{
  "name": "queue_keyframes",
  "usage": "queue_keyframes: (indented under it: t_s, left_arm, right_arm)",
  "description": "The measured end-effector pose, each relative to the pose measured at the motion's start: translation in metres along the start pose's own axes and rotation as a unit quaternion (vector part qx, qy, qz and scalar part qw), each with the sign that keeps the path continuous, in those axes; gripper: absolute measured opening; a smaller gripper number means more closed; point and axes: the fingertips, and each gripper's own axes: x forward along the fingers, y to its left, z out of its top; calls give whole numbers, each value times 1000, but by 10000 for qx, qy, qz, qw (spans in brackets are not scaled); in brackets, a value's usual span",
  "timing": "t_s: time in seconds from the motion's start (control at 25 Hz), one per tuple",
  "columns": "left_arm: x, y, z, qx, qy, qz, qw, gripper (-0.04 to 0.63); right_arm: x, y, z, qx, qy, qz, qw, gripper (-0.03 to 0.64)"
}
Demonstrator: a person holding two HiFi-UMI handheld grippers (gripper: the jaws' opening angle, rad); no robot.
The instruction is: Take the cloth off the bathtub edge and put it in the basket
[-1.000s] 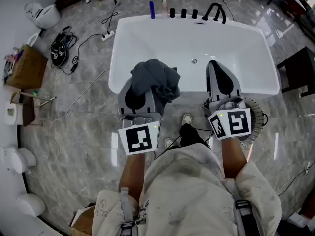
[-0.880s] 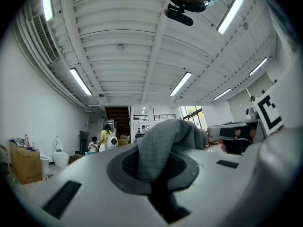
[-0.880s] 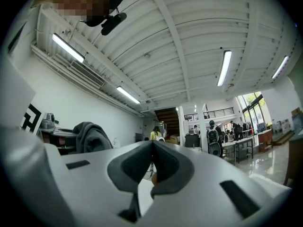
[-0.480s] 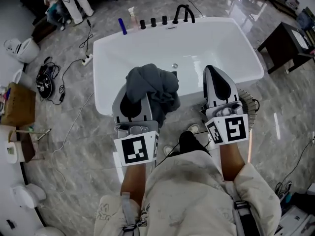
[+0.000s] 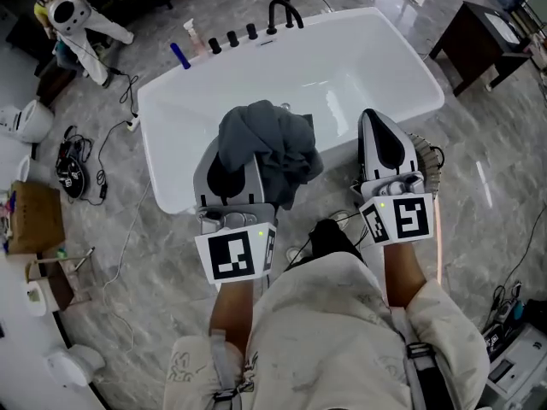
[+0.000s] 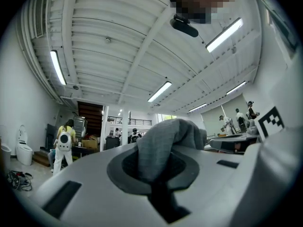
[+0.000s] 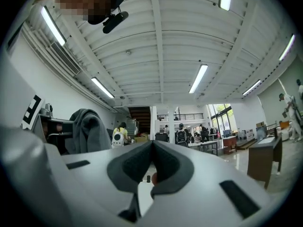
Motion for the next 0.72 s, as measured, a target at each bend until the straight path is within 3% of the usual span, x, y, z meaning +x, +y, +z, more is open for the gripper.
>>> queue_keyframes:
  t_s: [0.4,0.72]
  left_arm:
    - [70,-82,-15,-184,-30,-1010,9947,38]
    - [116,-170,-23,-394,-49,-2083,9773,38]
  right_arm:
    - [-28,-102,-11,-74,109,-1113,9937,-12]
    - [-77,-184,-16,-142,224,-2240,9742,-12]
